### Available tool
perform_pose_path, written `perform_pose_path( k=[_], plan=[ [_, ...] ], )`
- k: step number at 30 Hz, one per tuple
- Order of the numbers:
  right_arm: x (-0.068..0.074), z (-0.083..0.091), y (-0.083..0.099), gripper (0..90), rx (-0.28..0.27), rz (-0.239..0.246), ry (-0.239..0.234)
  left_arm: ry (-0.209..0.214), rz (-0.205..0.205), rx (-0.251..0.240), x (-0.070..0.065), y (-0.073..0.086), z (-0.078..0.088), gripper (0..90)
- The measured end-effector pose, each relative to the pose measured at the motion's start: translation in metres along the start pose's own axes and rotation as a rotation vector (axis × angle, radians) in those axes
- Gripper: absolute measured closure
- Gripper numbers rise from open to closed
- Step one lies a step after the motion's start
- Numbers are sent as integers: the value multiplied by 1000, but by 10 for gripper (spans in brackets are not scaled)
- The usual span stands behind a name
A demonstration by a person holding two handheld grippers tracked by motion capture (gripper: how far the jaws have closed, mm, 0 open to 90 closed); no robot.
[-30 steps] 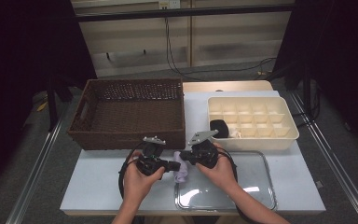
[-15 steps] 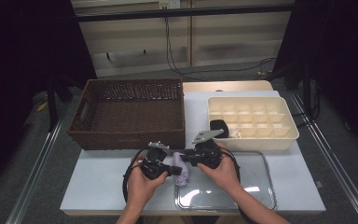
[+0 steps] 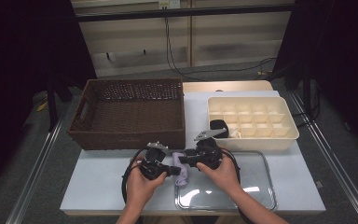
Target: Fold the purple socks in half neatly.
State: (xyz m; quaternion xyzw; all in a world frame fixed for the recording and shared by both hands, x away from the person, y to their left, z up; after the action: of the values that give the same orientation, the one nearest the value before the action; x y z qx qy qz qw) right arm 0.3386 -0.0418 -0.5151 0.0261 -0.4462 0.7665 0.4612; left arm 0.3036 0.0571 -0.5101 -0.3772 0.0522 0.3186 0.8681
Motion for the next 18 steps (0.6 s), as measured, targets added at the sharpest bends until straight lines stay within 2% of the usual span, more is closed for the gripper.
perform_pose_path(
  k=[3, 14, 18],
  plan=[
    [-2, -2, 2, 529, 9, -55, -15, -1, 1, 1, 0, 0, 0, 900],
    [-9, -7, 11, 526, 18, -202, -59, -3, -1, 1, 0, 0, 0, 900],
    [-7, -8, 13, 679, 13, -248, -118, 1, 4, -1, 1, 0, -1, 900]
  ],
)
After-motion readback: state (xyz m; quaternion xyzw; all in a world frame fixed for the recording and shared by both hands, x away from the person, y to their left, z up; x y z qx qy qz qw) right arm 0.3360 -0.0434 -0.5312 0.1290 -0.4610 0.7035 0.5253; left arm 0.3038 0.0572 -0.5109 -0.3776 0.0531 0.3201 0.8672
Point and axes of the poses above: each handheld gripper's, and its own axes: z roughly backward along the jaws, y roughly out of its underside, x roughly to its left, the point moved 8 cm from there along -z, roughly forward along the jaws, and after that the axes turned 10 degrees about -z, right-handed, at the moved point
